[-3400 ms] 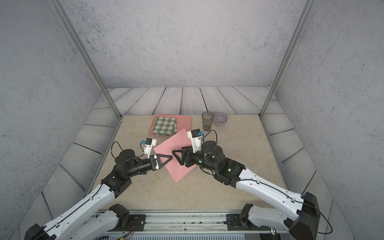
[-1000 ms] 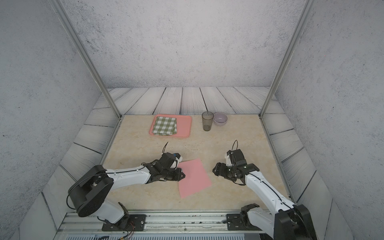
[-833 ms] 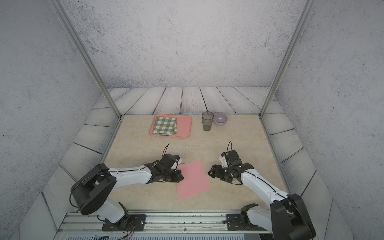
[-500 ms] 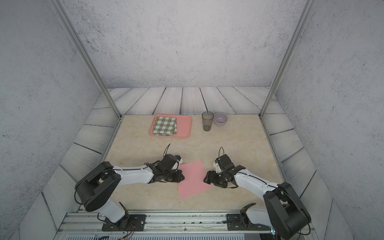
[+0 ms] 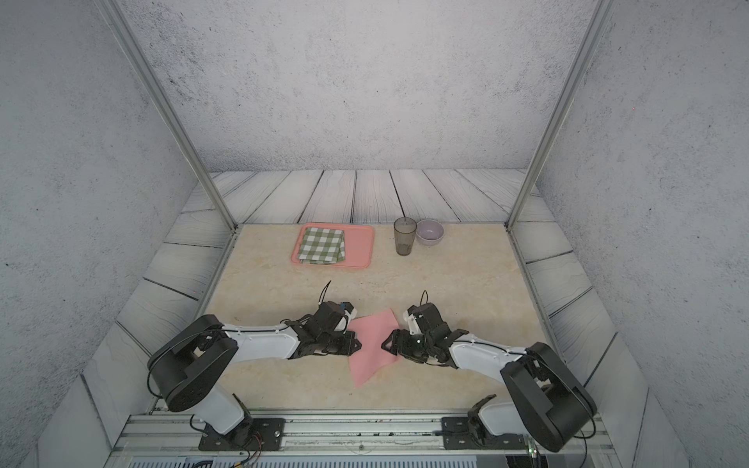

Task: Fold the square paper diagonally
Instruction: Fold the paper at the center of the board.

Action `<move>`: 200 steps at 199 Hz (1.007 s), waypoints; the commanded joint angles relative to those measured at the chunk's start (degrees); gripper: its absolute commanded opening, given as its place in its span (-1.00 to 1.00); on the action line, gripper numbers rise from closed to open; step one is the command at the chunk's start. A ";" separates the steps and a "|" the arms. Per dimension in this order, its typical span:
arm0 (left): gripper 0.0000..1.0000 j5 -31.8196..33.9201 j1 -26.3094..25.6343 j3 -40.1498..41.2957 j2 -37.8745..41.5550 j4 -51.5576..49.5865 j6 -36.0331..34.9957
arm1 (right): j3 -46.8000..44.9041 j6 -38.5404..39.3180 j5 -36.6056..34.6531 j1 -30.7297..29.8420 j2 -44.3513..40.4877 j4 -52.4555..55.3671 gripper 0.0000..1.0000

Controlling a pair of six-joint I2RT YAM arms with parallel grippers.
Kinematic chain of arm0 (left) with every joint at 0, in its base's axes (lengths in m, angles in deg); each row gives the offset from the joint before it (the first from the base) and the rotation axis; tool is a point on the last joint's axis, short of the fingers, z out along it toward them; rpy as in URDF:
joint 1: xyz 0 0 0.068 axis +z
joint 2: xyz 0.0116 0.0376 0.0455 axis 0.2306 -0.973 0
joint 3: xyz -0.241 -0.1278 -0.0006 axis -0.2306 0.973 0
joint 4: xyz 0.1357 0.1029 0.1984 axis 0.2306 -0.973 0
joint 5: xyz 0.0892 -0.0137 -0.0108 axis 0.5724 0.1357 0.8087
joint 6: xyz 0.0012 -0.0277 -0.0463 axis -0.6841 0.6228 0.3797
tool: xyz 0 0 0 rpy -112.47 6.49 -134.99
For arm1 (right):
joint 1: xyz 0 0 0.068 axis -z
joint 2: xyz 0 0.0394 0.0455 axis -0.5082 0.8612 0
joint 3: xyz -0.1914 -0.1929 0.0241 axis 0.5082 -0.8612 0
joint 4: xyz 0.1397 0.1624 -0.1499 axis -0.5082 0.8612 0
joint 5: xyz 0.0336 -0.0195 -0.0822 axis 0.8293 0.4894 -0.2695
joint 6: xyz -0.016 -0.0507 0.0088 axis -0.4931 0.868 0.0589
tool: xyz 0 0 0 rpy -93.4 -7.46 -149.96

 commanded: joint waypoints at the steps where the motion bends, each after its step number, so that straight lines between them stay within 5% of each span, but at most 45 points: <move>1: -1.00 0.39 -0.19 1.83 -2.37 -1.47 0.12 | -4.21 -4.63 1.16 -0.36 3.35 -4.86 0.51; 38: -1.00 -0.21 -0.19 2.32 -3.30 0.14 0.63 | -7.87 -9.67 0.46 -0.37 0.81 -12.96 0.58; 142: -1.00 -1.89 -0.19 2.68 -5.63 5.35 3.25 | -16.47 -15.82 -9.13 -1.54 -25.57 -1.01 0.79; 200: -1.00 -2.24 -0.19 3.32 -6.07 6.08 3.37 | -13.40 -15.90 -10.32 -1.51 -18.15 -9.38 0.82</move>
